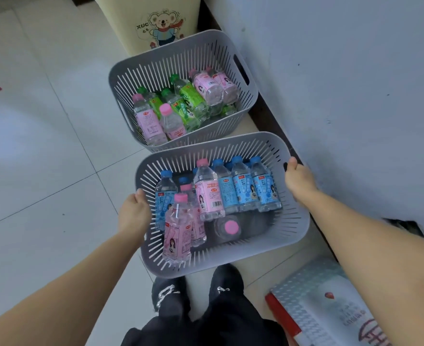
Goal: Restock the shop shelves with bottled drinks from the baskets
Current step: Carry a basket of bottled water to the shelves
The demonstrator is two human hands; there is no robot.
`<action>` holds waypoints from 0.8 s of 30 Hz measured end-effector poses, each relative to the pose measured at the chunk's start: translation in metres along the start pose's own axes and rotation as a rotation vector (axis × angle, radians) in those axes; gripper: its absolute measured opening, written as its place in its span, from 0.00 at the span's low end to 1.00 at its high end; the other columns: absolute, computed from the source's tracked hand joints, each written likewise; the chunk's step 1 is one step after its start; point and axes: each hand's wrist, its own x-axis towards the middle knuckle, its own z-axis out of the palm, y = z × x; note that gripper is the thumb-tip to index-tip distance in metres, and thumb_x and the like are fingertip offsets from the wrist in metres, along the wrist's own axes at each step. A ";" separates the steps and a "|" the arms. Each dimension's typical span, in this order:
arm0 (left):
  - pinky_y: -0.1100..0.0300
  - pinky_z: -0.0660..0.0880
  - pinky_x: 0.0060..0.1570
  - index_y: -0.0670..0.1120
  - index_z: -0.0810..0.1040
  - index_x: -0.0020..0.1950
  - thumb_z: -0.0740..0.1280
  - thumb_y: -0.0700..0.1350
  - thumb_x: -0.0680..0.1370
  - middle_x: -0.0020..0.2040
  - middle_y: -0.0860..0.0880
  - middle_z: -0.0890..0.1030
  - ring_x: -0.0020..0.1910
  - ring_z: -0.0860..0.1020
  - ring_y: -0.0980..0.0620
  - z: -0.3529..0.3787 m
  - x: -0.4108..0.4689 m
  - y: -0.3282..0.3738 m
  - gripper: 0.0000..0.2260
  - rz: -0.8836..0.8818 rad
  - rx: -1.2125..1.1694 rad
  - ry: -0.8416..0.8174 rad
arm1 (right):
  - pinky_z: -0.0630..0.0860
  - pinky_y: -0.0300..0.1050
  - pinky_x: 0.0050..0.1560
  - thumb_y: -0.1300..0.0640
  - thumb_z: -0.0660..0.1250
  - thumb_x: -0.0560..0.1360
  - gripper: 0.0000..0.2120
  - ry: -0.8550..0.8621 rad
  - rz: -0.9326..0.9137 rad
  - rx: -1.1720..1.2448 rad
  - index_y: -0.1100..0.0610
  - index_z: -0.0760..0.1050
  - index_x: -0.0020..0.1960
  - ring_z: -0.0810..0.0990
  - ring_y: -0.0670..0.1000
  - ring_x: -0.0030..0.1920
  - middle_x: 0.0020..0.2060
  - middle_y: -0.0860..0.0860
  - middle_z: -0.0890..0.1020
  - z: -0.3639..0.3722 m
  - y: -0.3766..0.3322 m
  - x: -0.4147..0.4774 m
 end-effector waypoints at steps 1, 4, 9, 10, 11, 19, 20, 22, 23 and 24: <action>0.46 0.75 0.48 0.40 0.73 0.48 0.48 0.54 0.83 0.46 0.39 0.78 0.45 0.77 0.39 -0.012 -0.008 0.001 0.21 0.026 0.028 0.012 | 0.73 0.54 0.58 0.44 0.42 0.83 0.32 0.007 -0.001 -0.005 0.68 0.73 0.62 0.76 0.64 0.58 0.58 0.66 0.77 -0.005 -0.001 -0.013; 0.50 0.70 0.47 0.39 0.74 0.50 0.49 0.53 0.83 0.45 0.41 0.76 0.45 0.74 0.41 -0.049 -0.038 0.006 0.21 0.076 0.088 0.052 | 0.70 0.49 0.50 0.44 0.42 0.83 0.32 0.031 -0.011 -0.027 0.68 0.75 0.58 0.77 0.64 0.56 0.55 0.66 0.79 -0.026 -0.005 -0.056; 0.54 0.64 0.44 0.41 0.71 0.47 0.50 0.51 0.83 0.43 0.43 0.74 0.43 0.70 0.44 -0.124 -0.090 0.025 0.17 0.123 0.119 0.094 | 0.69 0.49 0.51 0.46 0.42 0.83 0.32 0.044 -0.044 -0.038 0.68 0.75 0.58 0.76 0.64 0.57 0.57 0.67 0.78 -0.080 -0.035 -0.135; 0.54 0.64 0.43 0.40 0.71 0.46 0.50 0.51 0.83 0.43 0.42 0.74 0.42 0.70 0.44 -0.140 -0.100 0.029 0.18 0.135 0.121 0.096 | 0.70 0.50 0.53 0.46 0.42 0.83 0.32 0.045 -0.040 -0.035 0.68 0.75 0.58 0.76 0.64 0.58 0.57 0.67 0.78 -0.092 -0.042 -0.151; 0.54 0.64 0.43 0.40 0.71 0.46 0.50 0.51 0.83 0.43 0.42 0.74 0.42 0.70 0.44 -0.157 -0.109 0.033 0.18 0.149 0.123 0.097 | 0.70 0.51 0.55 0.46 0.42 0.83 0.32 0.049 -0.035 -0.029 0.69 0.75 0.59 0.76 0.64 0.59 0.58 0.67 0.78 -0.103 -0.050 -0.167; 0.51 0.66 0.43 0.40 0.71 0.45 0.49 0.52 0.83 0.43 0.40 0.75 0.43 0.71 0.42 -0.283 -0.169 0.078 0.20 0.321 0.204 0.090 | 0.69 0.49 0.53 0.47 0.41 0.83 0.32 0.102 0.004 0.093 0.69 0.75 0.57 0.76 0.63 0.58 0.57 0.67 0.78 -0.182 -0.091 -0.301; 0.51 0.66 0.43 0.40 0.71 0.44 0.49 0.52 0.83 0.43 0.39 0.75 0.43 0.71 0.41 -0.297 -0.177 0.084 0.20 0.345 0.225 0.088 | 0.69 0.48 0.52 0.47 0.41 0.83 0.31 0.114 0.007 0.112 0.68 0.76 0.56 0.76 0.63 0.57 0.56 0.67 0.78 -0.190 -0.093 -0.318; 0.50 0.66 0.44 0.39 0.72 0.45 0.49 0.51 0.83 0.45 0.36 0.76 0.44 0.73 0.39 -0.321 -0.191 0.095 0.20 0.401 0.262 0.081 | 0.70 0.48 0.53 0.47 0.41 0.83 0.31 0.134 0.011 0.140 0.68 0.76 0.55 0.77 0.62 0.57 0.55 0.66 0.79 -0.204 -0.094 -0.350; 0.49 0.66 0.45 0.38 0.73 0.46 0.49 0.50 0.83 0.47 0.34 0.77 0.46 0.74 0.37 -0.333 -0.198 0.101 0.20 0.435 0.281 0.079 | 0.70 0.49 0.54 0.47 0.41 0.83 0.32 0.141 0.016 0.152 0.68 0.76 0.55 0.77 0.62 0.58 0.56 0.66 0.79 -0.211 -0.094 -0.367; 0.49 0.66 0.45 0.36 0.74 0.48 0.49 0.50 0.83 0.49 0.32 0.77 0.48 0.74 0.35 -0.343 -0.205 0.105 0.21 0.468 0.300 0.077 | 0.71 0.49 0.55 0.47 0.41 0.83 0.32 0.148 0.024 0.161 0.68 0.76 0.56 0.76 0.63 0.58 0.56 0.66 0.78 -0.218 -0.093 -0.383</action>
